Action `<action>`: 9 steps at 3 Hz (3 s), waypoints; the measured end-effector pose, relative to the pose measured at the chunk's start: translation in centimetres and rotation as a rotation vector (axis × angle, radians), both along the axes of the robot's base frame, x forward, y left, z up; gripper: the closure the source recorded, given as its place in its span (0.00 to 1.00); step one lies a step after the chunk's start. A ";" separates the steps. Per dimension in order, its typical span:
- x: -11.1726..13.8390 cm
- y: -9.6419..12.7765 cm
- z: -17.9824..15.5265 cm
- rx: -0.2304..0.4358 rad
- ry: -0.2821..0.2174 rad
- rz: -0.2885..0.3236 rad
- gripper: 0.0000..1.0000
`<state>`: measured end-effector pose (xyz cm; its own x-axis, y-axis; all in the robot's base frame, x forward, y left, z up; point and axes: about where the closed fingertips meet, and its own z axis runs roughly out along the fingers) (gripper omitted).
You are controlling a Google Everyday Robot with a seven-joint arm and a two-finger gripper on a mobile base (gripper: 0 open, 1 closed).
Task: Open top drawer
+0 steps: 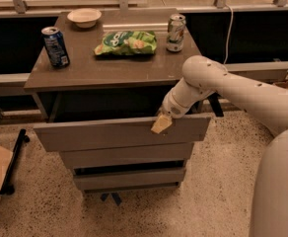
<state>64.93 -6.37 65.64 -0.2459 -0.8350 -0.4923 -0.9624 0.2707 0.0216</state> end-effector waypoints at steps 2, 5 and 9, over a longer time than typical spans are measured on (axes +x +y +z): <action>-2.3 -1.5 0.8 0.014 -0.004 -0.024 0.62; -12.5 -6.6 3.5 0.095 -0.005 -0.160 0.00; -18.4 -8.2 4.9 0.125 -0.008 -0.165 0.00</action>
Offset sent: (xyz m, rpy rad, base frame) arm -0.2067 -0.1408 0.0767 0.1260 -0.0459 -0.2174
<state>46.49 -14.58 70.51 -0.3697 -0.7159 -0.5922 -0.9056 0.4201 0.0575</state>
